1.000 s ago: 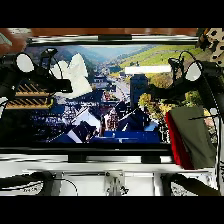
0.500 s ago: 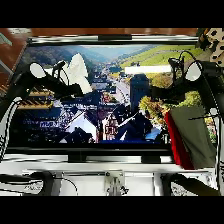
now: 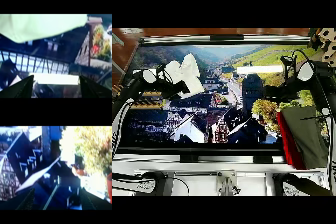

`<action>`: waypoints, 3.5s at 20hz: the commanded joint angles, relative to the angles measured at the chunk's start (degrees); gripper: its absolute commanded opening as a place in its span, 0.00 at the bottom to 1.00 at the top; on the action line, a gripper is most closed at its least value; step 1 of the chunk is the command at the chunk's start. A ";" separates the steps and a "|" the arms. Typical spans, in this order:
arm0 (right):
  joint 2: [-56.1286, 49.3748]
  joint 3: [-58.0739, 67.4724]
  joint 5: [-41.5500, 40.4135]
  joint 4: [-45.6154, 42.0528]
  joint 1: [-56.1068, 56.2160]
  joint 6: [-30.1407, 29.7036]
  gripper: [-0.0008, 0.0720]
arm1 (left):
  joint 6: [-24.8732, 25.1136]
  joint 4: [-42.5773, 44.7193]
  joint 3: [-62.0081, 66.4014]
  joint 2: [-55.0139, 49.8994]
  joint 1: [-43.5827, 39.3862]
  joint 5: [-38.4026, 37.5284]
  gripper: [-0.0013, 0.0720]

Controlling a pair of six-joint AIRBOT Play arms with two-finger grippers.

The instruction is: Fold the shirts.

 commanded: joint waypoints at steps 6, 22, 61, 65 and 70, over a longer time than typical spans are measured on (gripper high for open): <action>-0.02 0.02 -3.48 0.33 0.02 0.09 0.94 | 7.78 3.26 0.22 -5.31 3.21 5.64 1.00; -0.02 0.04 -3.82 5.18 0.02 0.42 0.94 | 8.66 -1.57 1.60 -10.88 0.83 16.35 0.07; 10.62 -9.42 12.70 11.74 -9.66 -8.83 0.94 | 20.26 -19.39 -18.14 10.36 7.34 -17.20 1.00; 10.62 -18.14 9.35 15.19 -9.35 -8.79 0.94 | 20.31 -24.70 -19.02 6.05 11.37 -8.87 0.98; 10.58 -22.62 6.84 15.67 -3.85 -8.55 0.94 | 21.79 -30.60 -19.02 -0.92 8.72 0.68 0.97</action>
